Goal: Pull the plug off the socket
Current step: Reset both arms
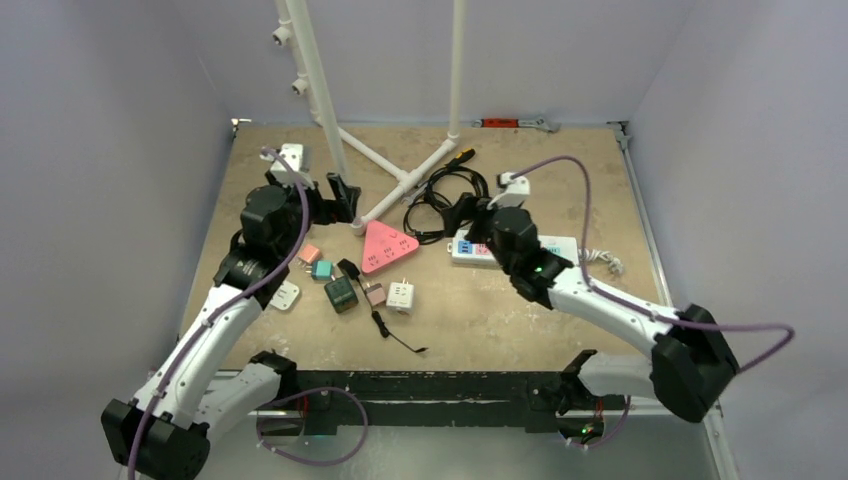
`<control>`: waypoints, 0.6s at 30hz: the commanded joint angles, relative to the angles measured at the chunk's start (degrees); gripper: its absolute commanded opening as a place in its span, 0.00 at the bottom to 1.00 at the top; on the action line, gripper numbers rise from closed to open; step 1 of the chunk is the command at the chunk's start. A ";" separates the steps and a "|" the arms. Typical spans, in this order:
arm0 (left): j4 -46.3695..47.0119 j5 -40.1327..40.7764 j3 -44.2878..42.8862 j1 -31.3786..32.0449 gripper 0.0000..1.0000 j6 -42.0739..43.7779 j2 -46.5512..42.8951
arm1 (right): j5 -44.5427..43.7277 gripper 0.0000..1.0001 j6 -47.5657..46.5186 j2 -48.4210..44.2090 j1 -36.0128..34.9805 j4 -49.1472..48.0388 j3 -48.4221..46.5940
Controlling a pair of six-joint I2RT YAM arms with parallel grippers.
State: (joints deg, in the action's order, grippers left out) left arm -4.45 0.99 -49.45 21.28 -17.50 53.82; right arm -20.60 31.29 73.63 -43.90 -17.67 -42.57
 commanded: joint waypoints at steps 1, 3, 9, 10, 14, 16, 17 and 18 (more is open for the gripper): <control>-4.65 5.43 0.95 -4.74 0.97 -1.67 -5.80 | -1.19 0.99 -3.38 -9.78 5.75 5.55 1.41; -5.61 9.44 1.23 -5.52 0.97 -0.05 -9.21 | -3.51 0.99 -5.10 -14.64 7.56 6.79 1.94; -2.53 13.51 3.49 -5.55 0.97 5.21 -19.41 | -17.74 0.99 -12.57 -28.04 7.71 4.64 2.74; -2.09 13.31 3.83 -5.55 0.97 5.82 -20.58 | -18.30 0.99 -13.92 -29.87 7.63 3.36 2.94; -1.38 12.60 5.02 -5.55 0.97 7.21 -23.01 | -20.55 0.99 -18.10 -35.77 7.64 -1.80 5.32; -1.88 13.20 5.22 -5.55 0.97 7.45 -23.15 | -21.66 0.99 -18.81 -38.19 7.67 -2.82 6.60; -2.11 13.46 5.26 -5.55 0.97 7.41 -23.15 | -22.18 0.99 -18.88 -39.22 7.63 -2.90 7.08; -2.22 13.50 5.39 -5.55 0.97 7.47 -23.15 | -22.34 0.99 -18.94 -40.17 7.68 -2.82 7.53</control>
State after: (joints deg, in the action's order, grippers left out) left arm -6.94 13.13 -45.30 16.08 -12.14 30.24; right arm -38.50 16.40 36.34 -36.25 -17.37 -37.15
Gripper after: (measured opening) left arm 0.967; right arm 0.987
